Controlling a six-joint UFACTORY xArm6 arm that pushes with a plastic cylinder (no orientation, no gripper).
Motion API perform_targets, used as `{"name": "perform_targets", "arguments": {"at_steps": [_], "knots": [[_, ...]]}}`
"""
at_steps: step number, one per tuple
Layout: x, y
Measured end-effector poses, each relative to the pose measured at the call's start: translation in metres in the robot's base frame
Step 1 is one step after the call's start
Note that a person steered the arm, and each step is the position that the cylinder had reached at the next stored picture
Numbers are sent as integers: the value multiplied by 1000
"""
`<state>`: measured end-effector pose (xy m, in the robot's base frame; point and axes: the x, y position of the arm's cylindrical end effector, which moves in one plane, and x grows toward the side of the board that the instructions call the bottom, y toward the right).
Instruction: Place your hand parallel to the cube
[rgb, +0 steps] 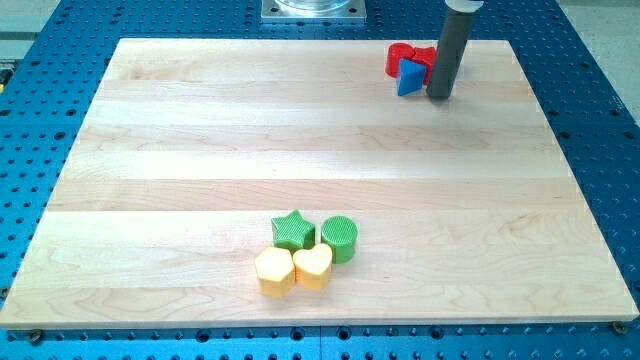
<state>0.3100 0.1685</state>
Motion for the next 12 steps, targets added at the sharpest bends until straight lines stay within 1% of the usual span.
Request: {"name": "perform_targets", "arguments": {"at_steps": [6,7,8,12], "knots": [[12,-8],[21,-3],[39,-3],[45,2]]}}
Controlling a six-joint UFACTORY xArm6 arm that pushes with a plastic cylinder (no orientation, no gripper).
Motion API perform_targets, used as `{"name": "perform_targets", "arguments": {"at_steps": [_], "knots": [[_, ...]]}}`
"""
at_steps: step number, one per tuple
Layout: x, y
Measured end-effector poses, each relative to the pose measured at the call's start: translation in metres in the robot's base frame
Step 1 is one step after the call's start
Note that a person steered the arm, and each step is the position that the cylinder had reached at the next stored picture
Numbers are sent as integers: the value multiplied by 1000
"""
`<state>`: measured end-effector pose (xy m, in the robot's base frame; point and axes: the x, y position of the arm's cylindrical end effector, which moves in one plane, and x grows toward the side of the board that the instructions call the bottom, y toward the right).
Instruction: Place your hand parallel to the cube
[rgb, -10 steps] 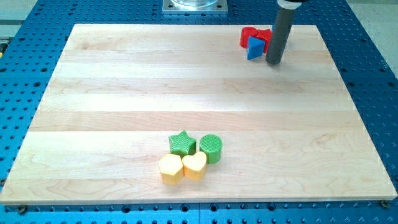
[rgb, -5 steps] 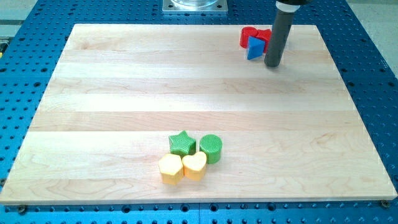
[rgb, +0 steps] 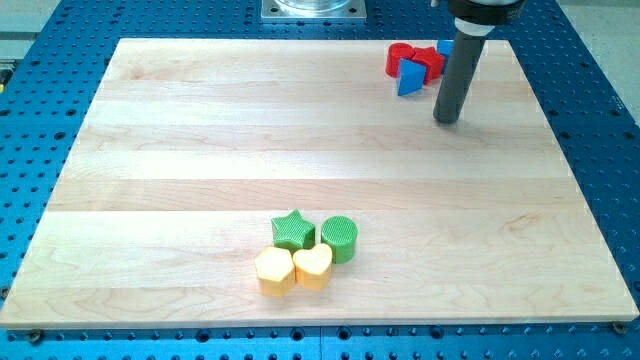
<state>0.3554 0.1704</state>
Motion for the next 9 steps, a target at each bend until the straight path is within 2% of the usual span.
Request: {"name": "perform_targets", "arguments": {"at_steps": [6,7,9], "knots": [[7,3],[5,47],[-123,85]]}}
